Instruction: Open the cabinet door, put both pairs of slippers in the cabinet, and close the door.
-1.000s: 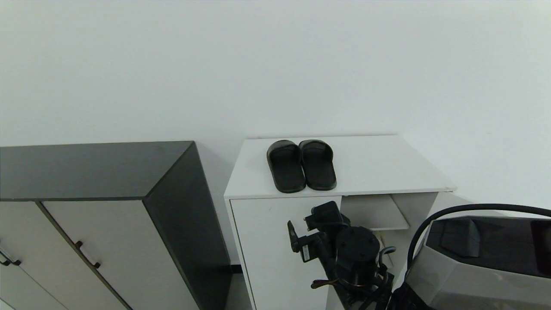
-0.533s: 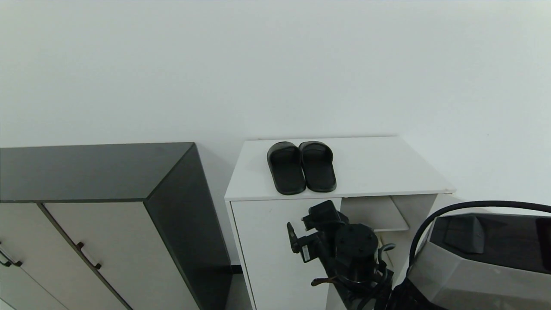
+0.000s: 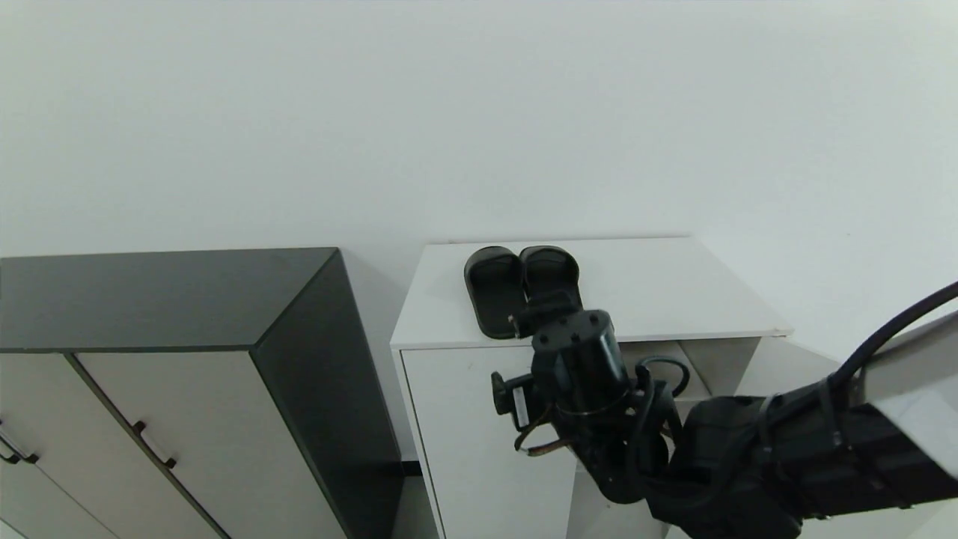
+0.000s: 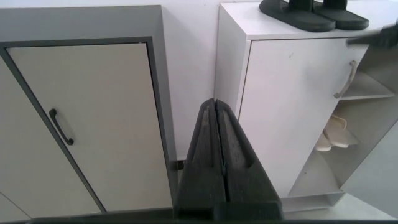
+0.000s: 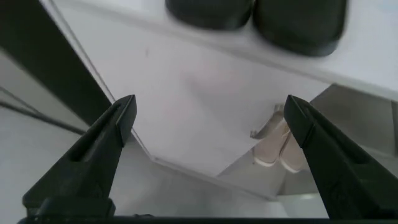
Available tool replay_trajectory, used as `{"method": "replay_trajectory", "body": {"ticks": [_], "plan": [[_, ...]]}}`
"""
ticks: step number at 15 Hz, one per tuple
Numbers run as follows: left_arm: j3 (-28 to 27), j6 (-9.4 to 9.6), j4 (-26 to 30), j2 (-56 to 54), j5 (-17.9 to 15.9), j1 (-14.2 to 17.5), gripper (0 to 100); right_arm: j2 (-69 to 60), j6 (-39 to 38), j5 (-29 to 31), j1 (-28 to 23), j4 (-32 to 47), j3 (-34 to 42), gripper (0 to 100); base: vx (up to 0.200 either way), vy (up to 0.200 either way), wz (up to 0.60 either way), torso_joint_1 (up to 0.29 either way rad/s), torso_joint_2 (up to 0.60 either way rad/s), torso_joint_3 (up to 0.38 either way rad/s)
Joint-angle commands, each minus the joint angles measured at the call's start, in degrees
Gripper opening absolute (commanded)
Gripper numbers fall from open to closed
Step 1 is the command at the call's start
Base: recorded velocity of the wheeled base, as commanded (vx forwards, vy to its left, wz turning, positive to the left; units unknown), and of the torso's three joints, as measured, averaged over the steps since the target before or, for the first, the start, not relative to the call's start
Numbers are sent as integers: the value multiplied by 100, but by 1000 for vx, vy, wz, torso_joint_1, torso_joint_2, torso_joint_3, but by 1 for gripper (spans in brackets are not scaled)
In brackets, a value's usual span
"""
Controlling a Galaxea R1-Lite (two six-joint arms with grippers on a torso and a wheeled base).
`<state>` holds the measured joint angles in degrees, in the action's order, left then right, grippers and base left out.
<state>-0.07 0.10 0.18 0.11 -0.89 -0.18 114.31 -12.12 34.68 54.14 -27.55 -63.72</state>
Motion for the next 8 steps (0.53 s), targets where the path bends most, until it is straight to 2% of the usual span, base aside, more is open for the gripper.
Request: {"method": "replay_trajectory", "body": {"ticks": [1, 6, 8], "plan": [[-1, -1, -1, -2, 1, 1, 0, -190, -608, 452, 62, 945, -1116, 100, 0, 0, 0, 0, 0, 0], [-1, -1, -1, 7, -8, 1, 0, 47, -625, 496, -96, 918, -1178, 100, 0, 0, 0, 0, 0, 0], [-1, 8, 8, 7, -8, 1, 0, 83, -625, 487, -114, 909, -1169, 100, 200, 0, 0, 0, 5, 2]]}}
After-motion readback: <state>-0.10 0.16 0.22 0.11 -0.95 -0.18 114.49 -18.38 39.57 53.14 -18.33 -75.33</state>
